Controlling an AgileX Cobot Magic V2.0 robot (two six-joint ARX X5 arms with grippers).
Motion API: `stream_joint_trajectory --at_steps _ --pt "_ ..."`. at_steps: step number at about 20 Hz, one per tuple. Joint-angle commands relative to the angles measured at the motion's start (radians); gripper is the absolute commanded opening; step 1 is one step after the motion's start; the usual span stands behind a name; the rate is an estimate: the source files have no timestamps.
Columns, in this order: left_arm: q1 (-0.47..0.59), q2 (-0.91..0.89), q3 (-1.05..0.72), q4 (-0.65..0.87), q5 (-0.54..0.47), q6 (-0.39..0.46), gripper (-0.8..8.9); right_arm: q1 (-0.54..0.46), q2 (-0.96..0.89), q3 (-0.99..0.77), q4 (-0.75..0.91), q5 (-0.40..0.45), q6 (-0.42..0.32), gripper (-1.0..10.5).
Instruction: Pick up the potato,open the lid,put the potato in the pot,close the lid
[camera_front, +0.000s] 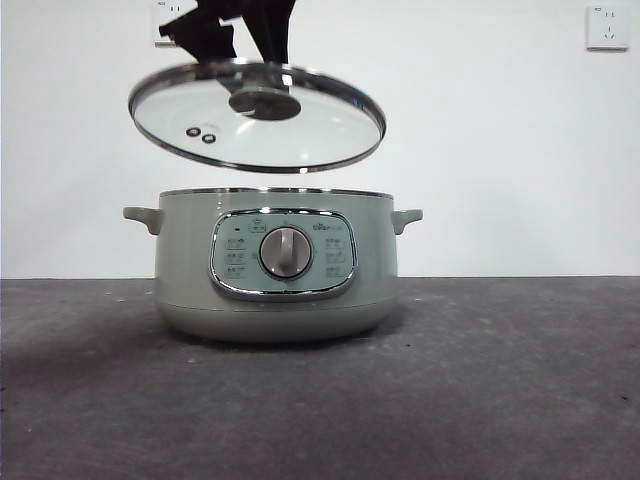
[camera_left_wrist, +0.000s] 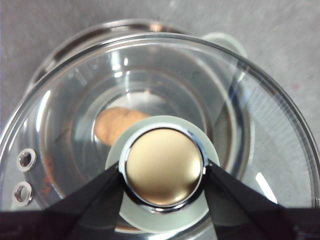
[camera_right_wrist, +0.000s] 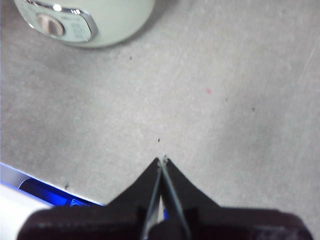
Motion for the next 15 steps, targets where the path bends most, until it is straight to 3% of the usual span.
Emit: stream_joint_trajectory --at_steps 1,15 --pt "-0.012 -0.005 -0.026 0.055 0.007 -0.013 -0.09 0.001 -0.002 -0.047 0.006 0.0 0.025 -0.1" --pt "-0.023 0.005 -0.105 0.139 -0.042 -0.063 -0.09 0.001 0.0 -0.151 0.076 -0.051 0.013 -0.1"
